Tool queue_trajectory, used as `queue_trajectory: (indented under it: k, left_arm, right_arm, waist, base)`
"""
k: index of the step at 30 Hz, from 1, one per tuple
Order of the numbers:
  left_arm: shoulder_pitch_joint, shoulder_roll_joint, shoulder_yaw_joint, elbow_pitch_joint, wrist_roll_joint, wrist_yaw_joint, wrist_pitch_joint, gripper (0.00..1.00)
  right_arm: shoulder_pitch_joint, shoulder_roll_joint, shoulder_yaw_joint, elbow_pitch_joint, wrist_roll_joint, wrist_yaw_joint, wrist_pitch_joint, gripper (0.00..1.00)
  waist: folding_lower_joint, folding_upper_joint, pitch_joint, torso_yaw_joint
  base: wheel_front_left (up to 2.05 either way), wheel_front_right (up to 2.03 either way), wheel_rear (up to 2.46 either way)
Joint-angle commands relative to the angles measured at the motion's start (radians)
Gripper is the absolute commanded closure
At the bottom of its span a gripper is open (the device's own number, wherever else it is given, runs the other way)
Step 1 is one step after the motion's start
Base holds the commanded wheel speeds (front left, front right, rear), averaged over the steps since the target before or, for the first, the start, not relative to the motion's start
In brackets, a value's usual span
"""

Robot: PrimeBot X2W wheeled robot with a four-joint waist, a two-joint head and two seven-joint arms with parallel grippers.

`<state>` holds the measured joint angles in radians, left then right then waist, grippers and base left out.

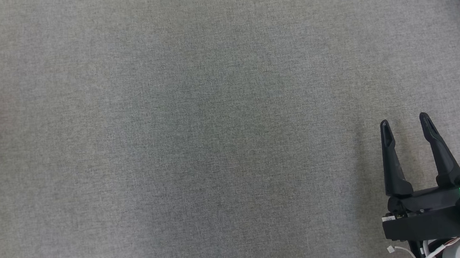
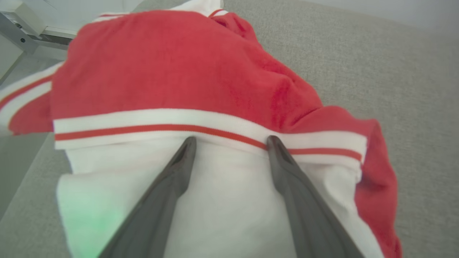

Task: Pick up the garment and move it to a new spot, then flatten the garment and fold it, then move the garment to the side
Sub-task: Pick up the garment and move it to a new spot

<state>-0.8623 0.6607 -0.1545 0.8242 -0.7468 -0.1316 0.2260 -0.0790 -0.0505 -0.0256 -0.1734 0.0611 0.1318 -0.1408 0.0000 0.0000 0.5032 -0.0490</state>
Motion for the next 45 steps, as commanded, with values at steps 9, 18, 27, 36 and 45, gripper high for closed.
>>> queue_trajectory:
  k: [9,18,27,36,45]
  left_arm:
    - [-0.017,-0.012,-0.066,0.107,-0.063,0.003,0.063,1.0]
    - [-0.053,0.012,-0.132,0.047,-0.092,0.002,-0.088,1.0]
    - [-0.102,0.068,-0.226,-0.121,-0.081,0.002,-0.254,1.0]
    - [-0.177,0.085,-0.293,-0.36,-0.004,0.003,-0.311,1.0]
    - [-0.217,-0.006,-0.392,-0.627,0.017,0.037,-0.183,1.0]
  right_arm:
    - [-0.014,0.0,0.004,-0.006,-0.01,-0.003,0.013,0.0]
    - [-0.002,0.0,0.005,0.013,-0.001,-0.003,0.006,0.0]
    - [0.011,0.0,0.023,0.071,0.036,-0.003,-0.024,0.0]
    - [0.027,0.0,0.046,0.155,0.1,-0.003,-0.077,0.0]
    - [0.027,0.0,0.078,0.236,0.174,-0.003,-0.118,0.0]
  waist:
    - [0.0,0.0,-0.003,-0.002]
    - [0.0,0.0,-0.065,0.021]
    - [0.0,0.0,-0.17,0.032]
    - [0.0,0.0,-0.262,-0.023]
    - [0.0,0.0,-0.299,-0.147]
  base:
    - [0.0,0.0,0.0]
    - [0.0,0.0,0.0]
    - [0.0,0.0,0.0]
    - [0.0,0.0,0.0]
    - [0.0,0.0,0.0]
